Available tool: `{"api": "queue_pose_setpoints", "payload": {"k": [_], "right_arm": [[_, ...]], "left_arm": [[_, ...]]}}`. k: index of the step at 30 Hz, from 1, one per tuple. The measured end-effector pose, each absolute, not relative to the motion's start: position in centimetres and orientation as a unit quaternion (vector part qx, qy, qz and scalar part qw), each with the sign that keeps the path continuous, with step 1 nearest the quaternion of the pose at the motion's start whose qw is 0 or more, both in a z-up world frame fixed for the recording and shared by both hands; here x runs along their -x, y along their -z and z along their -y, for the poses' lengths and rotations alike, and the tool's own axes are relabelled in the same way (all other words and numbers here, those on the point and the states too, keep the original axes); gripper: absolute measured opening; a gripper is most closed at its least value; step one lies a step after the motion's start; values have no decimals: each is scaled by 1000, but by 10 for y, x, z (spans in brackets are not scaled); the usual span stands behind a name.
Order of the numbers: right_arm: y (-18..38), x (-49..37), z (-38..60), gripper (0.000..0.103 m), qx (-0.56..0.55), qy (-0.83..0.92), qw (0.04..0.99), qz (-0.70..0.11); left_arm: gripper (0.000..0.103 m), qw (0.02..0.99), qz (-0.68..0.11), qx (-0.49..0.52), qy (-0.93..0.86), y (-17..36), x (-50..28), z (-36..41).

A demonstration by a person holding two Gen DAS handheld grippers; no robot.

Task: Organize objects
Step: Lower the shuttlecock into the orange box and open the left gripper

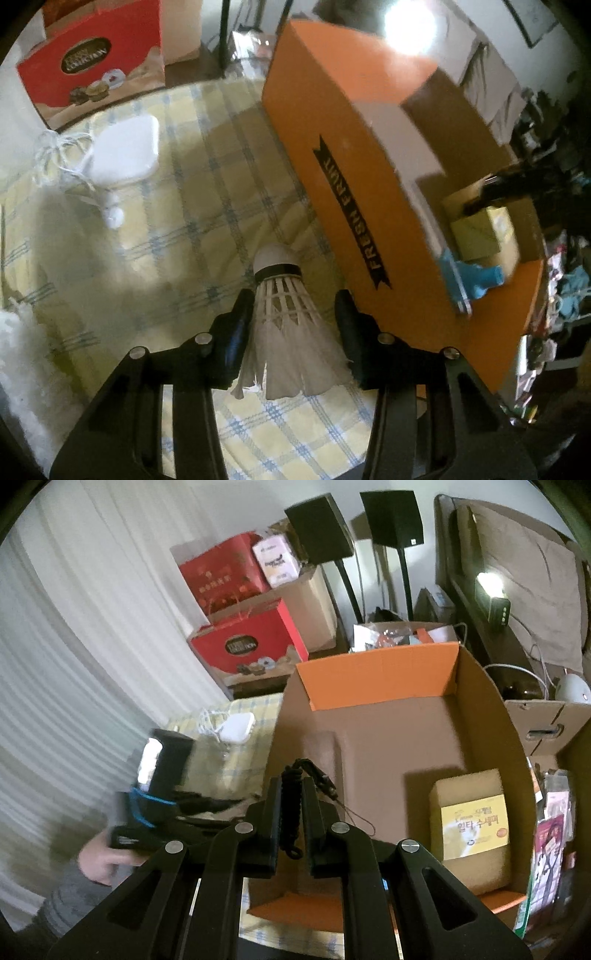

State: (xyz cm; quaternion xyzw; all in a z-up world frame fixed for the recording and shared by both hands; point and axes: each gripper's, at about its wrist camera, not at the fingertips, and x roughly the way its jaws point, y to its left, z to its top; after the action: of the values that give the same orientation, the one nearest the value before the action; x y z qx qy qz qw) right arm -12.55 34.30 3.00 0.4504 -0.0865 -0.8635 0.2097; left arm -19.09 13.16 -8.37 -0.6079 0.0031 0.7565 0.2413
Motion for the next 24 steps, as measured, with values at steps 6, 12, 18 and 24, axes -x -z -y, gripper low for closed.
{"api": "queue_pose_setpoints", "payload": {"k": [6, 12, 18, 24], "right_arm": [[-7, 146, -336, 9, -460, 860, 204, 90], [-1, 160, -325, 9, -456, 860, 209, 89], [41, 177, -314, 14, -512, 838, 182, 57], [48, 164, -326, 30, -517, 837, 168, 61]], "left_arm": [[42, 248, 31, 575, -779, 48, 187, -110], [42, 258, 45, 550, -793, 20, 179, -102], [42, 273, 53, 533, -799, 2, 171, -109], [42, 290, 54, 524, -799, -9, 165, -123]]}}
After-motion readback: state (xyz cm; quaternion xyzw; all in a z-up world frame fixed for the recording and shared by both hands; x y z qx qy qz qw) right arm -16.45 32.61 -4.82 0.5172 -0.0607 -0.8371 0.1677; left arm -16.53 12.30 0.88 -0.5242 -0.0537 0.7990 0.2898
